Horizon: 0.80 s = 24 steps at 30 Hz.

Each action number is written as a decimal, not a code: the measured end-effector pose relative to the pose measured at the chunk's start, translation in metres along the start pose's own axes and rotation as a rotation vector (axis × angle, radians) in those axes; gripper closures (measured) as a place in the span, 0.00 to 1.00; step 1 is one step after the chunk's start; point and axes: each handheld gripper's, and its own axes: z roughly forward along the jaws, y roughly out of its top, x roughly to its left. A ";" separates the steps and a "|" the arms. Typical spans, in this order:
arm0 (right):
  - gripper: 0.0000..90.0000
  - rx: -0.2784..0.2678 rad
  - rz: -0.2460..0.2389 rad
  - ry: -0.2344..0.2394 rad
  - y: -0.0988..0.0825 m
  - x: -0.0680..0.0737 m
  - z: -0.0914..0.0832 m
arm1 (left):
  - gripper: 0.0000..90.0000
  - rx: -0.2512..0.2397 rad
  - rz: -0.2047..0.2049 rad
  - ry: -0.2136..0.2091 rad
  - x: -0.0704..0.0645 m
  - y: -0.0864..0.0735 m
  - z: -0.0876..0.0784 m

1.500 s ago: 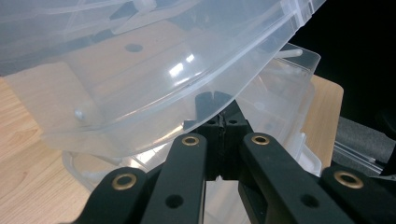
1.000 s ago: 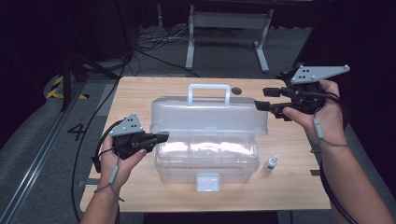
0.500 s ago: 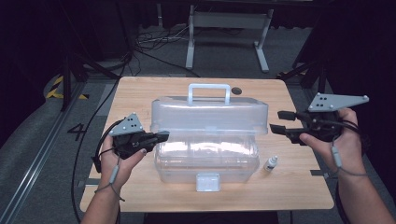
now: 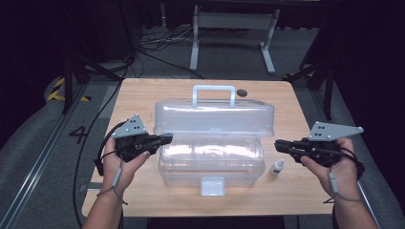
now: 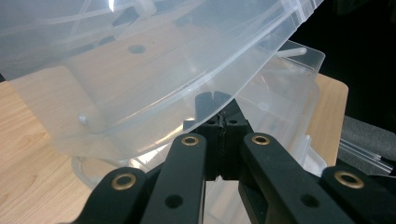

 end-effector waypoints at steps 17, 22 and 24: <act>0.96 -0.111 0.005 0.025 0.001 0.000 0.049 | 0.99 0.002 0.004 0.009 0.001 0.004 0.000; 0.96 -0.138 -0.001 0.012 0.003 -0.003 0.050 | 0.98 0.005 0.006 0.011 0.003 0.008 0.000; 0.96 -0.145 -0.001 0.002 0.005 -0.005 0.049 | 0.98 0.012 0.015 0.023 0.003 0.011 0.001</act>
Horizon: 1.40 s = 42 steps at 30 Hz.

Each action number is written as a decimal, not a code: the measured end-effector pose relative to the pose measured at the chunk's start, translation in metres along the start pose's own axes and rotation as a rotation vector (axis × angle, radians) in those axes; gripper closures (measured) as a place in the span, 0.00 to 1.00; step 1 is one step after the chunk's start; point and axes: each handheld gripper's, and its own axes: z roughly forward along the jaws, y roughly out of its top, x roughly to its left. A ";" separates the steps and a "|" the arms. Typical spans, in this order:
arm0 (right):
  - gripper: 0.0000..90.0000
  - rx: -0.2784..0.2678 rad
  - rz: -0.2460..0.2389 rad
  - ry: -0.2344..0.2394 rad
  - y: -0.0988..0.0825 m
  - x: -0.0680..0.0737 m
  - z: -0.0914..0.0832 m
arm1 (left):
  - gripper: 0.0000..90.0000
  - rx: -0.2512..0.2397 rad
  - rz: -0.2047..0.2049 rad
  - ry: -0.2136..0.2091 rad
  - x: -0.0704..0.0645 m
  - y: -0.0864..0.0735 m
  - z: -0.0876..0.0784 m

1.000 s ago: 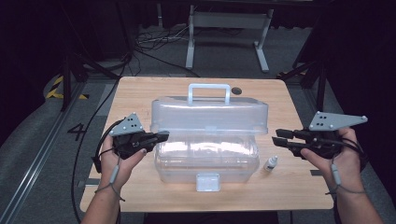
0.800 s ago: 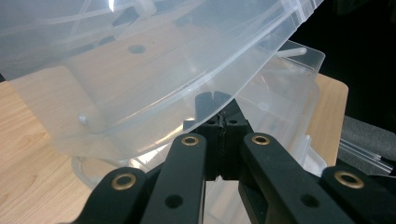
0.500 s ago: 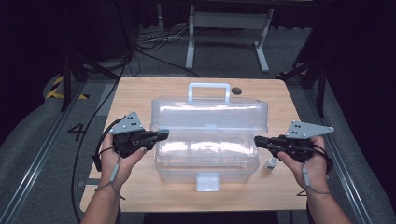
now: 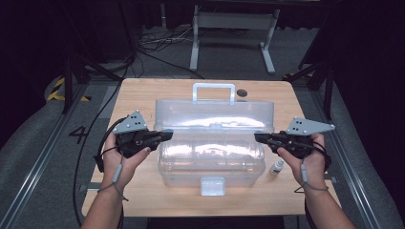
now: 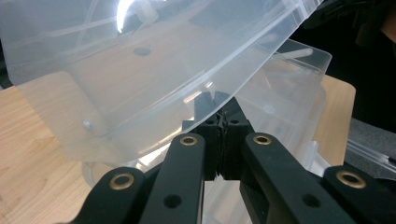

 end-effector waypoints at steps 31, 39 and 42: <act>0.89 -0.063 0.024 -0.084 0.018 -0.015 0.003 | 0.98 -0.042 -0.021 0.041 0.018 0.019 0.003; 0.85 -0.056 0.030 -0.090 0.019 -0.019 0.005 | 0.98 -0.042 -0.020 0.065 0.020 0.024 0.004; 0.83 -0.053 0.031 -0.079 0.019 -0.018 0.004 | 0.98 -0.037 -0.019 0.070 0.021 0.027 0.005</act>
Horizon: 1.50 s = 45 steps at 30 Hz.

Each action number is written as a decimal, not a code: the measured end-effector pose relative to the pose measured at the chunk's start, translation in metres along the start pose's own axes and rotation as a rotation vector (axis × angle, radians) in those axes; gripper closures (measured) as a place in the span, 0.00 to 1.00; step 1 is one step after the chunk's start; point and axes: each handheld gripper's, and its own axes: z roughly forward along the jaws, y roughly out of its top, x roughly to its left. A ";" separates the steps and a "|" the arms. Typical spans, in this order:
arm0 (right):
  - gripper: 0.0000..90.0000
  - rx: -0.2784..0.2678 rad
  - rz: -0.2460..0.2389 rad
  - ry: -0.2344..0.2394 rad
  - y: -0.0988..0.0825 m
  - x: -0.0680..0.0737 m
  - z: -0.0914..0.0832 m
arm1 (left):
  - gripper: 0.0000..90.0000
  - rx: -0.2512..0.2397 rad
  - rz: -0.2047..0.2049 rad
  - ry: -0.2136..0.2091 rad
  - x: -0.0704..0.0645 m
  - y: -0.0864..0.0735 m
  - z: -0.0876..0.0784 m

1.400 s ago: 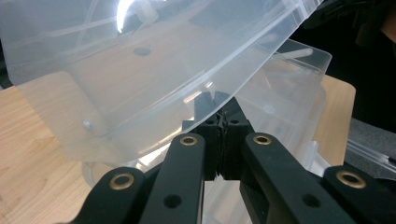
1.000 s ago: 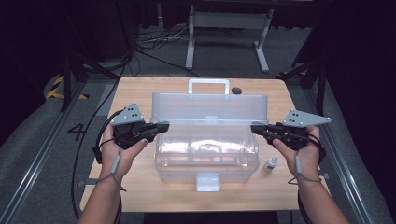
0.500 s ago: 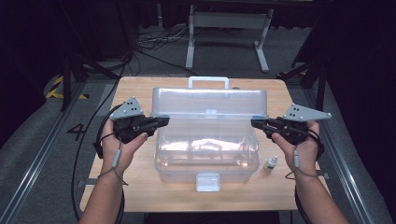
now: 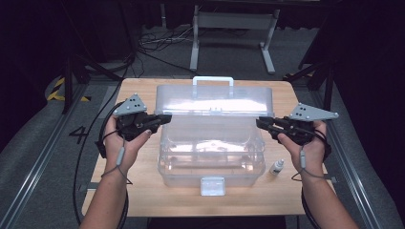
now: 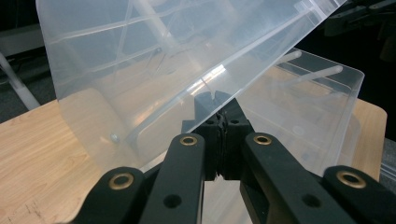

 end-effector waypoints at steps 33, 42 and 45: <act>0.48 -0.028 -0.016 -0.150 0.001 -0.012 -0.010 | 0.97 0.021 0.015 -0.007 -0.002 0.005 0.001; 0.48 -0.048 -0.011 -0.166 0.003 -0.015 0.006 | 0.96 0.024 0.018 -0.009 -0.002 0.005 0.001; 0.48 -0.053 -0.015 -0.184 0.004 -0.015 0.008 | 0.96 0.023 0.015 -0.008 -0.002 0.005 0.001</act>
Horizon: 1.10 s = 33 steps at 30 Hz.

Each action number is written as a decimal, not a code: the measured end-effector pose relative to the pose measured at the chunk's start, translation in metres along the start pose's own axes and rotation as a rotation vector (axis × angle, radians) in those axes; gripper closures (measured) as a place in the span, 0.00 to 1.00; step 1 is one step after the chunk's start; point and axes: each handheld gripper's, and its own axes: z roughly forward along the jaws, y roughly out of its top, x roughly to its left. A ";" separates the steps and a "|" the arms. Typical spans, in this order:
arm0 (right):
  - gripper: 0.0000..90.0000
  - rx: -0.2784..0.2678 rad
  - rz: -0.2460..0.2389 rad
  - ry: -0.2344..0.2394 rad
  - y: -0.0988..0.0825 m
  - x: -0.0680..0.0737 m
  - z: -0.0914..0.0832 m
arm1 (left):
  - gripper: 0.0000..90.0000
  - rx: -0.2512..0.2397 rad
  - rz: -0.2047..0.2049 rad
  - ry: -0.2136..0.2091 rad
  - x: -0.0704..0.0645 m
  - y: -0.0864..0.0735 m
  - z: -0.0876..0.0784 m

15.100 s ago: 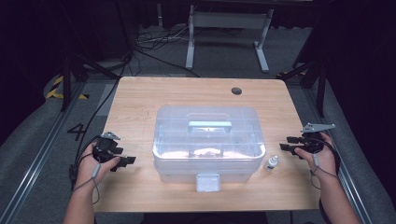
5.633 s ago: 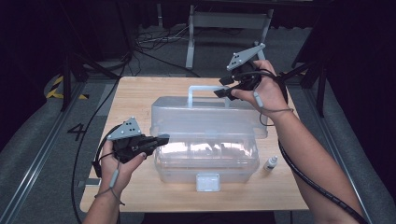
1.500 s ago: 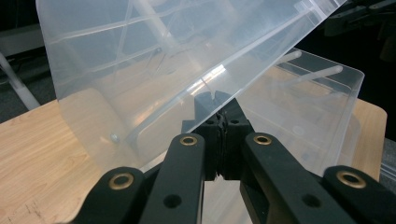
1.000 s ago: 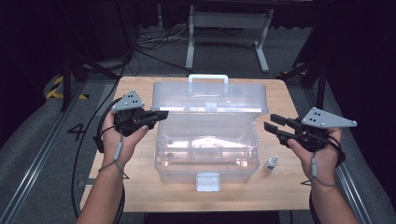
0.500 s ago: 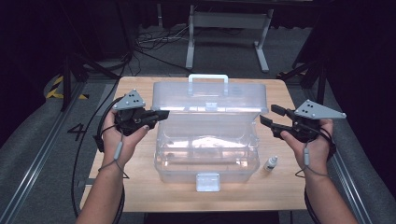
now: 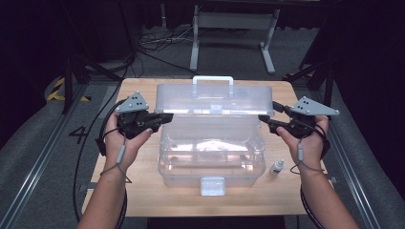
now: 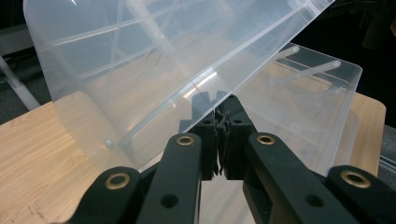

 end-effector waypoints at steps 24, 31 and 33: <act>0.49 -0.013 -0.051 -0.093 0.009 0.004 0.008 | 0.93 0.004 -0.001 0.006 0.001 0.004 0.001; 0.52 -0.020 -0.067 -0.120 0.010 0.006 0.009 | 0.92 0.007 -0.001 0.009 0.000 0.002 0.000; 0.54 -0.018 -0.077 -0.133 0.010 0.007 0.008 | 0.91 0.000 -0.005 0.005 0.000 0.002 -0.003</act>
